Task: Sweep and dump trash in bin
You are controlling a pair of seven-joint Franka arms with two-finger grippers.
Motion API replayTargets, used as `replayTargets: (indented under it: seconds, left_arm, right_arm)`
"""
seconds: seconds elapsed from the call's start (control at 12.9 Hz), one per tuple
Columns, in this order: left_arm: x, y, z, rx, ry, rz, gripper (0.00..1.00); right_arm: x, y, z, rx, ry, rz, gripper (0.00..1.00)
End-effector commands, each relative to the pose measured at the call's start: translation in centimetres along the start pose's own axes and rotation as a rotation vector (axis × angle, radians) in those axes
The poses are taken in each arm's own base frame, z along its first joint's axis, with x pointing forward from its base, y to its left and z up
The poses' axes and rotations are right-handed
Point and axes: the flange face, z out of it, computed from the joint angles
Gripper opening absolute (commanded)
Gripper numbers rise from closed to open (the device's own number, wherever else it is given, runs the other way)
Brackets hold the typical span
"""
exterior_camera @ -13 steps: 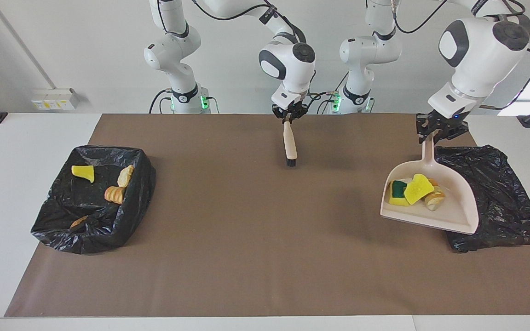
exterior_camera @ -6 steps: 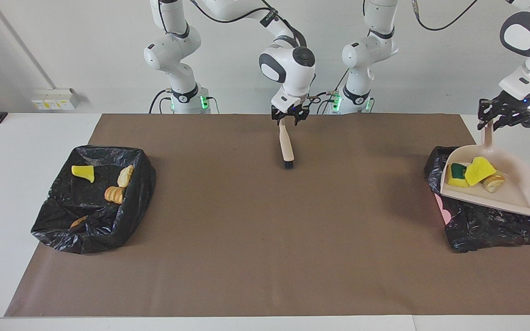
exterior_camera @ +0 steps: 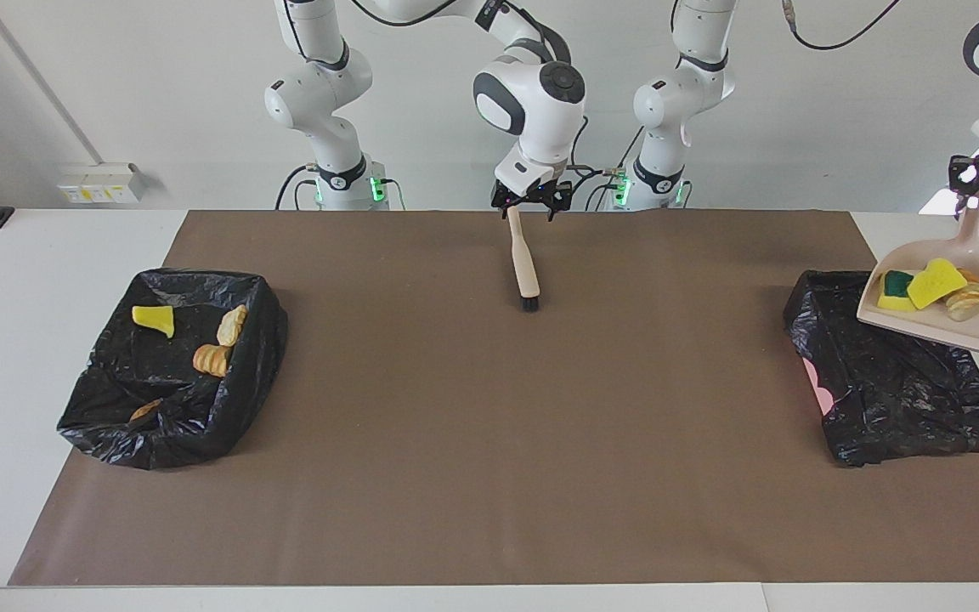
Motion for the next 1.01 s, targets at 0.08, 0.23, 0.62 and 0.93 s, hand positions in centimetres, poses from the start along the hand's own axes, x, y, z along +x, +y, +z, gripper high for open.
replayTargets:
  seconds: [0.08,0.23,0.62,0.93]
  left_arm:
    - [-0.6,-4.3,-0.7,0.135,-0.147,0.114,0.0]
    - [2.0,-3.8,-0.6,0.172,-0.237,0.198,0.0]
    - [6.4,-2.4,-1.6,0.272,-0.405,0.328,0.0]
    - [9.1,-1.9,-1.6,0.358,-0.527,0.386,0.0]
  right_arm:
    - [3.0,6.1,-6.6,-0.011,-0.01,-0.095,1.0]
    - [5.2,9.8,-10.1,-0.045,0.007,-0.144,1.0]
    - [10.8,21.4,-16.1,-0.021,0.031,-0.169,1.0]
    - [13.3,30.0,-18.8,-0.021,0.061,-0.134,1.0]
